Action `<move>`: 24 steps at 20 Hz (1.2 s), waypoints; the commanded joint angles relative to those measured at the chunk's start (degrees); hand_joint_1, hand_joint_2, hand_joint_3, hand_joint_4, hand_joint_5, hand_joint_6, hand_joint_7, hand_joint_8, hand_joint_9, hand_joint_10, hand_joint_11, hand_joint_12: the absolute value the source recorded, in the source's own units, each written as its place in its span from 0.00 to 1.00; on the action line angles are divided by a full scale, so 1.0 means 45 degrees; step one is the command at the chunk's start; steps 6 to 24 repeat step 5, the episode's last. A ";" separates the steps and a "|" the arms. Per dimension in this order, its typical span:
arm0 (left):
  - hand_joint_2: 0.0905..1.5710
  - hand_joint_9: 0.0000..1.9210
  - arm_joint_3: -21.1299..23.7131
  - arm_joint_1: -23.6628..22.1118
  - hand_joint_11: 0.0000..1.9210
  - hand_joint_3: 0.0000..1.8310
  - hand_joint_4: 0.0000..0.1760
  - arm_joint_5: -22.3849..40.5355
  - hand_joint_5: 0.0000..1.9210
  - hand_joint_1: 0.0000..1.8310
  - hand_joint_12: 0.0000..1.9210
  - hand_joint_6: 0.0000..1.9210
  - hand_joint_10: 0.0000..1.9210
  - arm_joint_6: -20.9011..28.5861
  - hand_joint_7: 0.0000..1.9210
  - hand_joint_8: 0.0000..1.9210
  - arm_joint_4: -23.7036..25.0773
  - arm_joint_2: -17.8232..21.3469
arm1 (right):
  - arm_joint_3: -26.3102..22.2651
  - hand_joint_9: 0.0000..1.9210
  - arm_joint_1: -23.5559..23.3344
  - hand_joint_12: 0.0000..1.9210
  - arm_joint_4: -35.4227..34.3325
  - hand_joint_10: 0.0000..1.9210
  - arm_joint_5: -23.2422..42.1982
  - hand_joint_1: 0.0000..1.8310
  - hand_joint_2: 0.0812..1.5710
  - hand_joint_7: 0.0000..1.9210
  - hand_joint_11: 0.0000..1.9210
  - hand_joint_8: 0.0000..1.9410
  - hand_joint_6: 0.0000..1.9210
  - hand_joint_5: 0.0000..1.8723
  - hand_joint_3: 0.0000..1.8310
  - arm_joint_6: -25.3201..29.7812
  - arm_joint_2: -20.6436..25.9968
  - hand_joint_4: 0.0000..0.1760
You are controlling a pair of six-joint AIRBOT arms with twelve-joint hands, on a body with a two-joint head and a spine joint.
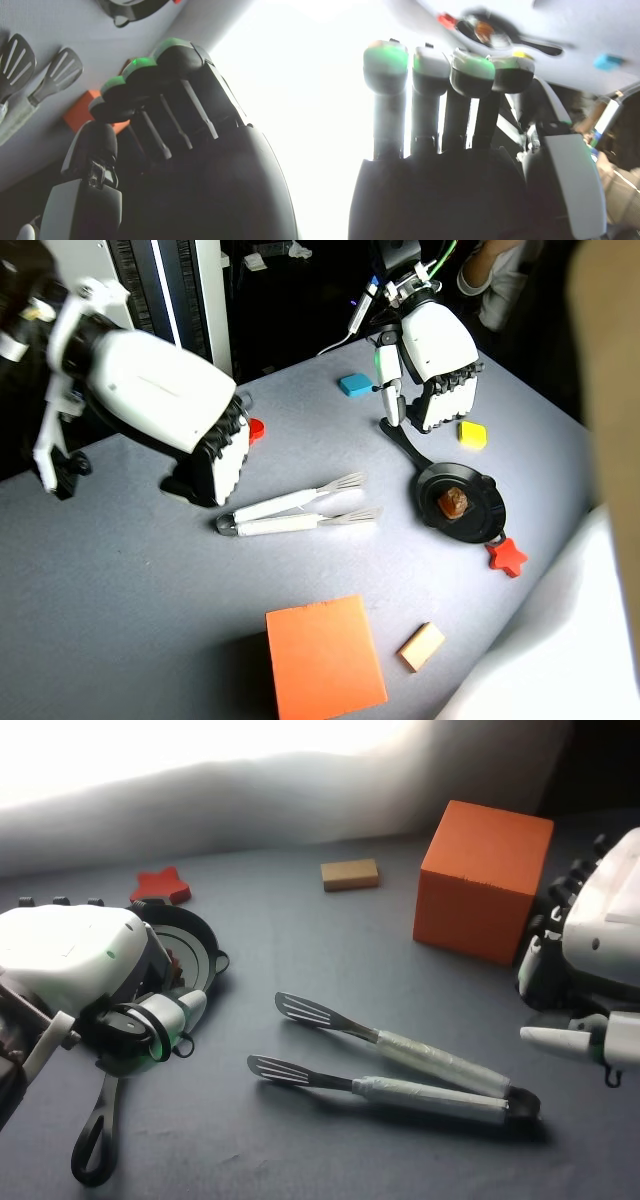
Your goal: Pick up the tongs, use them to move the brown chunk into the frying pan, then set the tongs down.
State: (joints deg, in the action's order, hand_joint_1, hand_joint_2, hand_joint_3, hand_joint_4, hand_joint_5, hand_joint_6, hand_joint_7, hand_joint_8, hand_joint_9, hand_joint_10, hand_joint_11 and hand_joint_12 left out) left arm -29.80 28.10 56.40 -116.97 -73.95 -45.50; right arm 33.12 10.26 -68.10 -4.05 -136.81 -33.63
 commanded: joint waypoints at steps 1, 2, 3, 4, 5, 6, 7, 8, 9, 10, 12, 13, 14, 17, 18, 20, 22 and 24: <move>0.92 0.58 0.0011 -0.0097 0.55 0.00 0.00 0.0880 0.52 0.28 1.00 0.92 1.00 -0.0037 0.59 0.92 0.0900 0.0031 | 0.0058 0.71 -0.0255 1.00 -0.0015 1.00 0.0257 0.31 0.93 0.68 0.73 0.97 0.87 0.60 0.02 0.0230 0.0088 0.00; 0.92 0.58 -0.0025 -0.0103 0.56 0.00 0.00 0.0893 0.52 0.29 1.00 0.95 1.00 -0.0036 0.58 0.96 0.0968 0.0031 | 0.0156 0.72 -0.0345 1.00 -0.0015 1.00 0.0327 0.31 0.93 0.69 0.74 0.98 0.88 0.62 0.02 0.0477 0.0089 0.00; 0.92 0.58 -0.0052 -0.0103 0.55 0.00 0.00 0.0893 0.53 0.30 1.00 0.97 1.00 -0.0036 0.58 0.98 0.1046 0.0031 | 0.0194 0.73 -0.0378 1.00 -0.0015 1.00 0.0530 0.30 0.93 0.70 0.74 0.99 0.89 0.63 0.03 0.0554 0.0076 0.00; 0.92 0.58 -0.0080 -0.0093 0.55 0.00 0.00 0.0893 0.52 0.29 1.00 0.97 1.00 -0.0036 0.58 0.98 0.1086 0.0032 | 0.0250 0.73 -0.0382 1.00 -0.0015 1.00 0.0891 0.30 0.93 0.70 0.74 0.99 0.89 0.64 0.04 0.0712 0.0055 0.25; 0.92 0.57 -0.0099 -0.0067 0.55 0.00 0.00 0.0893 0.51 0.30 1.00 0.96 1.00 -0.0035 0.57 0.98 0.1089 0.0039 | 0.0338 0.72 -0.0381 1.00 -0.0015 1.00 0.1161 0.29 0.93 0.69 0.74 0.99 0.89 0.64 0.05 0.0826 0.0019 0.85; 0.92 0.57 -0.0099 -0.0067 0.55 0.00 0.00 0.0893 0.51 0.30 1.00 0.96 1.00 -0.0035 0.57 0.98 0.1089 0.0039 | 0.0338 0.72 -0.0381 1.00 -0.0015 1.00 0.1161 0.29 0.93 0.69 0.74 0.99 0.89 0.64 0.05 0.0826 0.0019 0.85; 0.92 0.57 -0.0099 -0.0067 0.55 0.00 0.00 0.0893 0.51 0.30 1.00 0.96 1.00 -0.0035 0.57 0.98 0.1089 0.0039 | 0.0338 0.72 -0.0381 1.00 -0.0015 1.00 0.1161 0.29 0.93 0.69 0.74 0.99 0.89 0.64 0.05 0.0826 0.0019 0.85; 0.92 0.57 -0.0099 -0.0067 0.55 0.00 0.00 0.0893 0.51 0.30 1.00 0.96 1.00 -0.0035 0.57 0.98 0.1089 0.0039 | 0.0338 0.72 -0.0381 1.00 -0.0015 1.00 0.1161 0.29 0.93 0.69 0.74 0.99 0.89 0.64 0.05 0.0826 0.0019 0.85; 0.92 0.57 -0.0099 -0.0067 0.55 0.00 0.00 0.0893 0.51 0.30 1.00 0.96 1.00 -0.0035 0.57 0.98 0.1089 0.0039 | 0.0338 0.72 -0.0381 1.00 -0.0015 1.00 0.1161 0.29 0.93 0.69 0.74 0.99 0.89 0.64 0.05 0.0826 0.0019 0.85; 0.92 0.57 -0.0099 -0.0067 0.55 0.00 0.00 0.0893 0.51 0.30 1.00 0.96 1.00 -0.0035 0.57 0.98 0.1089 0.0039 | 0.0338 0.72 -0.0381 1.00 -0.0015 1.00 0.1161 0.29 0.93 0.69 0.74 0.99 0.89 0.64 0.05 0.0826 0.0019 0.85; 0.92 0.57 -0.0099 -0.0067 0.55 0.00 0.00 0.0893 0.51 0.30 1.00 0.96 1.00 -0.0035 0.57 0.98 0.1089 0.0039 | 0.0338 0.72 -0.0381 1.00 -0.0015 1.00 0.1161 0.29 0.93 0.69 0.74 0.99 0.89 0.64 0.05 0.0826 0.0019 0.85; 0.92 0.57 -0.0099 -0.0067 0.55 0.00 0.00 0.0893 0.51 0.30 1.00 0.96 1.00 -0.0035 0.57 0.98 0.1089 0.0039 | 0.0338 0.72 -0.0381 1.00 -0.0015 1.00 0.1161 0.29 0.93 0.69 0.74 0.99 0.89 0.64 0.05 0.0826 0.0019 0.85; 0.92 0.57 -0.0099 -0.0067 0.55 0.00 0.00 0.0893 0.51 0.30 1.00 0.96 1.00 -0.0035 0.57 0.98 0.1089 0.0039 | 0.0338 0.72 -0.0381 1.00 -0.0015 1.00 0.1161 0.29 0.93 0.69 0.74 0.99 0.89 0.64 0.05 0.0826 0.0019 0.85; 0.92 0.57 -0.0099 -0.0067 0.55 0.00 0.00 0.0893 0.51 0.30 1.00 0.96 1.00 -0.0035 0.57 0.98 0.1089 0.0039 | 0.0338 0.72 -0.0381 1.00 -0.0015 1.00 0.1161 0.29 0.93 0.69 0.74 0.99 0.89 0.64 0.05 0.0826 0.0019 0.85; 0.92 0.57 -0.0099 -0.0067 0.55 0.00 0.00 0.0893 0.51 0.30 1.00 0.96 1.00 -0.0035 0.57 0.98 0.1089 0.0039 | 0.0338 0.72 -0.0381 1.00 -0.0015 1.00 0.1161 0.29 0.93 0.69 0.74 0.99 0.89 0.64 0.05 0.0826 0.0019 0.85; 0.92 0.57 -0.0099 -0.0067 0.55 0.00 0.00 0.0893 0.51 0.30 1.00 0.96 1.00 -0.0035 0.57 0.98 0.1089 0.0039 | 0.0338 0.72 -0.0381 1.00 -0.0015 1.00 0.1161 0.29 0.93 0.69 0.74 0.99 0.89 0.64 0.05 0.0826 0.0019 0.85; 0.92 0.57 -0.0099 -0.0067 0.55 0.00 0.00 0.0893 0.51 0.30 1.00 0.96 1.00 -0.0035 0.57 0.98 0.1089 0.0039 | 0.0338 0.72 -0.0381 1.00 -0.0015 1.00 0.1161 0.29 0.93 0.69 0.74 0.99 0.89 0.64 0.05 0.0826 0.0019 0.85; 0.92 0.57 -0.0099 -0.0067 0.55 0.00 0.00 0.0893 0.51 0.30 1.00 0.96 1.00 -0.0035 0.57 0.98 0.1089 0.0039 | 0.0338 0.72 -0.0381 1.00 -0.0015 1.00 0.1161 0.29 0.93 0.69 0.74 0.99 0.89 0.64 0.05 0.0826 0.0019 0.85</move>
